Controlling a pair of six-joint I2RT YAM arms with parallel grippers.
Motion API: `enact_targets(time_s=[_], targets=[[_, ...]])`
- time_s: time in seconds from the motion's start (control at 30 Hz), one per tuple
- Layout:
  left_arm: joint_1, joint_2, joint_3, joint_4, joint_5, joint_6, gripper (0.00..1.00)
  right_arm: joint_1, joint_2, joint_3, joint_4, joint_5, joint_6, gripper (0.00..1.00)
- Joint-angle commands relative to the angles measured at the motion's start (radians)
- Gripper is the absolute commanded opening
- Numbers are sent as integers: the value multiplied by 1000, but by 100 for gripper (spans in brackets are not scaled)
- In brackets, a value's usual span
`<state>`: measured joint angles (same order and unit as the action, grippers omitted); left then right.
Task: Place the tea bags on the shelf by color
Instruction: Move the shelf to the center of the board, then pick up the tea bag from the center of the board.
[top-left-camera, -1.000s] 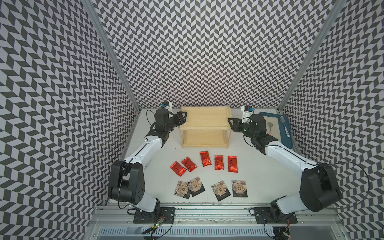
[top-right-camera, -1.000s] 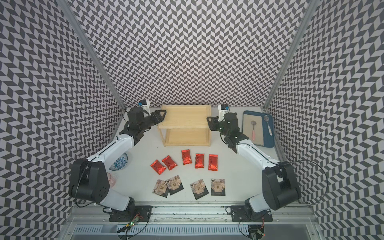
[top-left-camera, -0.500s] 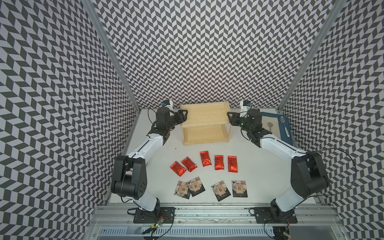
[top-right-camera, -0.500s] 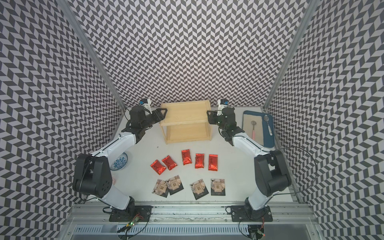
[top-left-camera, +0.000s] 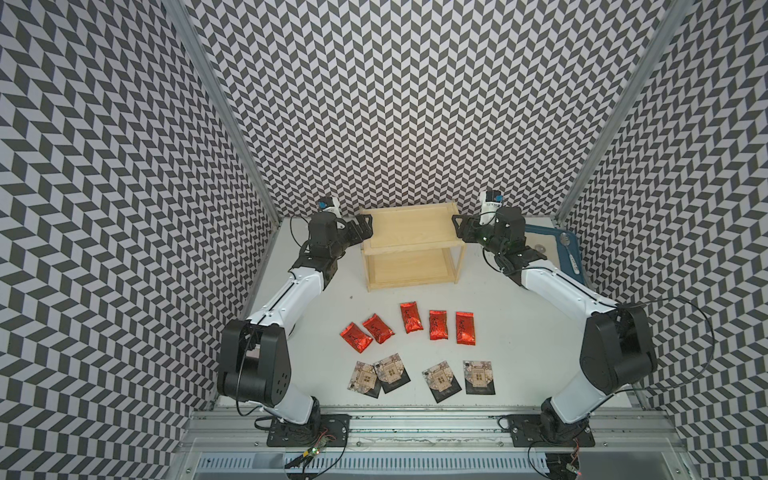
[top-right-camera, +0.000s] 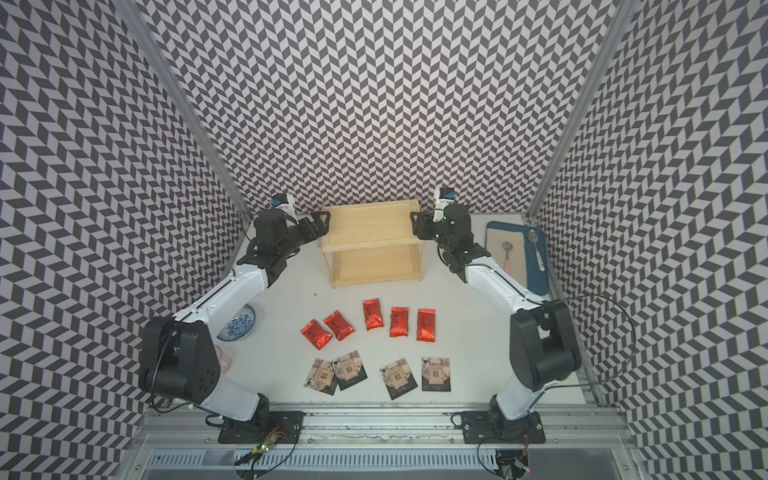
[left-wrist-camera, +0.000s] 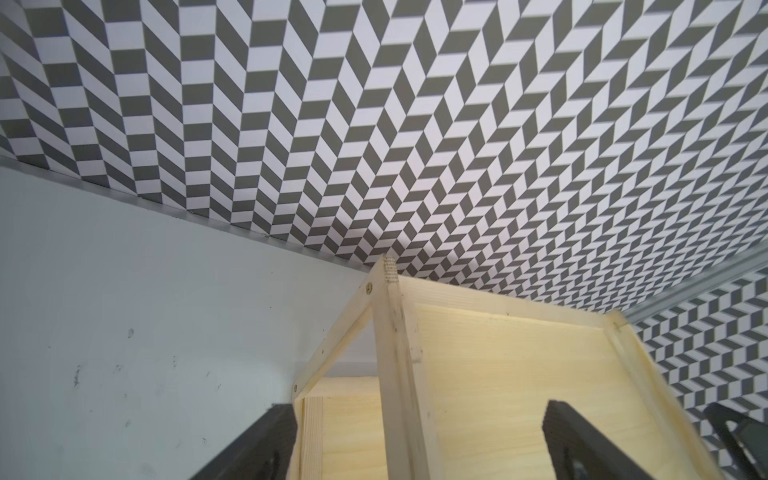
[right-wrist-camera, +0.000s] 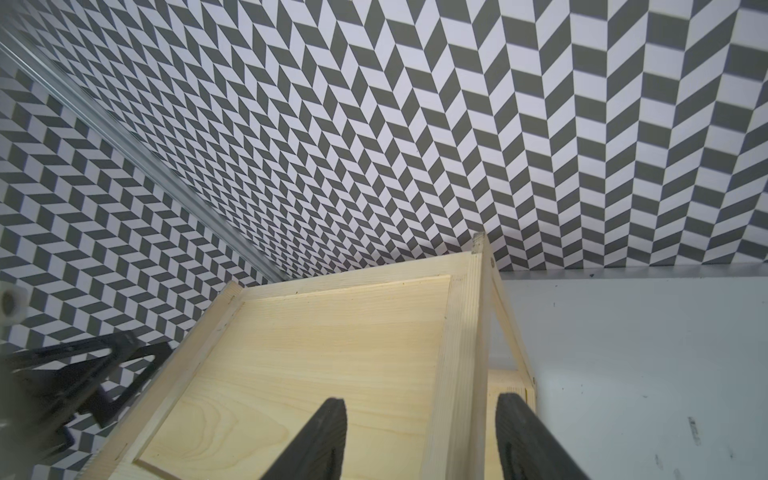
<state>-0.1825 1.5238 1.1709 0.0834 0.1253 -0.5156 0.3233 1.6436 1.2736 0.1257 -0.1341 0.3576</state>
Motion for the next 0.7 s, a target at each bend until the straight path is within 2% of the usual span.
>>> enact_targets(time_s=[0.0,0.2,0.27,0.4,0.57,0.67], targets=[[6,-99,21,-50,-73,45,100,-6,-87,28,-91,88,-30,63],[-1,-249,-97,-150,-143,54,100,-3,-243,-108,-247,180,-11,64],[-4,-304,-153,-181,-153,60,100,1,-294,-178,-305,174,1,64],[-10,-380,-233,-247,-154,54,99,55,-360,-313,-394,199,10,64],[-18,-447,-323,-300,-130,51,100,107,-376,-507,-381,151,44,64],[-18,-462,-348,-305,-127,48,100,128,-366,-578,-357,126,49,68]])
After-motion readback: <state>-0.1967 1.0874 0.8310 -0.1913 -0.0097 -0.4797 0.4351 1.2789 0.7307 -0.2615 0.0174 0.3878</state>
